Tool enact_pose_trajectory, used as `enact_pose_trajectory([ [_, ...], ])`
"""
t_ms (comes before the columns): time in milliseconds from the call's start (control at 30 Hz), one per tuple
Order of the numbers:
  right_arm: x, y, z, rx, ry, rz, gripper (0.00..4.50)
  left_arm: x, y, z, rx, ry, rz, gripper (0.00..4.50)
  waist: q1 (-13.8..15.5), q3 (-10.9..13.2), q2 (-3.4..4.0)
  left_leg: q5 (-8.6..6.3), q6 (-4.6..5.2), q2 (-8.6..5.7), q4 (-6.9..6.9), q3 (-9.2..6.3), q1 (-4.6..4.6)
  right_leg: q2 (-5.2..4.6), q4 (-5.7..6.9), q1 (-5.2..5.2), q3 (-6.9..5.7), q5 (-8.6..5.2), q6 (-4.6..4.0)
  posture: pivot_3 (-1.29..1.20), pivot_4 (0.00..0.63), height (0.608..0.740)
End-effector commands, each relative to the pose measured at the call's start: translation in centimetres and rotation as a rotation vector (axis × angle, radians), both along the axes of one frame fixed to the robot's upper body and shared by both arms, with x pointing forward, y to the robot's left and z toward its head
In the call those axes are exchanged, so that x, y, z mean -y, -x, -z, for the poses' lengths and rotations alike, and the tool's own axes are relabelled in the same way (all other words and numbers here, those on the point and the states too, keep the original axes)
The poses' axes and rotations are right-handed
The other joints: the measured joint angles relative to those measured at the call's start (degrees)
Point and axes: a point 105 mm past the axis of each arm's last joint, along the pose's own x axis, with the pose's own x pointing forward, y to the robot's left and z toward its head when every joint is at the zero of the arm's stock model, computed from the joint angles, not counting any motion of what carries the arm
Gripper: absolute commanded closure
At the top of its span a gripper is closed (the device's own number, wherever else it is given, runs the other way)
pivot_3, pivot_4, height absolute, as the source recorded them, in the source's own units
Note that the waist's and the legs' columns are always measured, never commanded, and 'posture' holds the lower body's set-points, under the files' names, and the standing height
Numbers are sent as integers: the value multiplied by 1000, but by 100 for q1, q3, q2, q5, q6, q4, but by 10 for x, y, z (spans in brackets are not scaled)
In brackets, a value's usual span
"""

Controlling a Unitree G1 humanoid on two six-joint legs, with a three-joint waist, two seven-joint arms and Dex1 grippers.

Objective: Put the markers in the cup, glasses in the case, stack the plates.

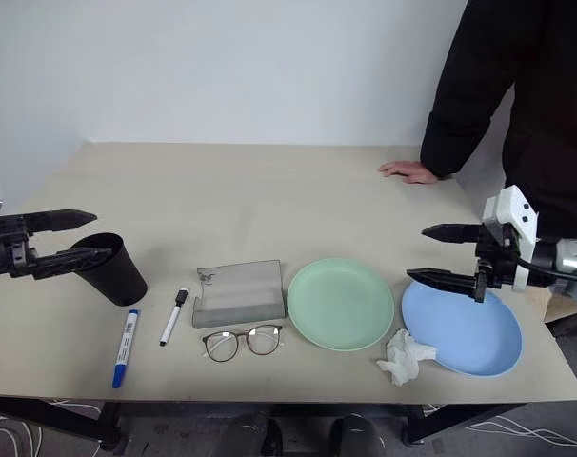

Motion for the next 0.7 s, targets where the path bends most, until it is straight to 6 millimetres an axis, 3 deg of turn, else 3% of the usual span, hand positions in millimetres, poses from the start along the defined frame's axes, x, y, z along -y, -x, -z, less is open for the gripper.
enact_pose_trajectory([
  [33, -3, 1, -6, 30, -6, -5, 0, 3, 1, -3, 14, -19, 10, 31, -1, 0, 0, 0, 0, -1, 0, 1, 0, 0, 0, 0, -5, 0, 0, 0, 0, 697],
  [333, 6, 2, -14, 47, 21, 49, 0, 11, -9, -4, 20, -7, 22, 31, 4, 0, -1, -1, 1, -7, -1, 3, 0, -1, 0, 2, -14, 0, 1, 0, 0, 697],
  [533, 20, -1, -19, 61, 38, 93, 0, 29, -14, -6, 53, -15, 59, 31, 0, 1, -2, -1, 3, -6, -1, 3, 1, -2, 1, 3, -16, 0, 1, 0, 0, 697],
  [700, 24, -8, -12, 28, 71, 124, 0, 39, -9, -15, 90, -30, 96, 31, -2, 1, -4, -1, 2, -6, -1, 4, 1, -3, 0, 3, -18, 0, 1, 0, 0, 697],
])
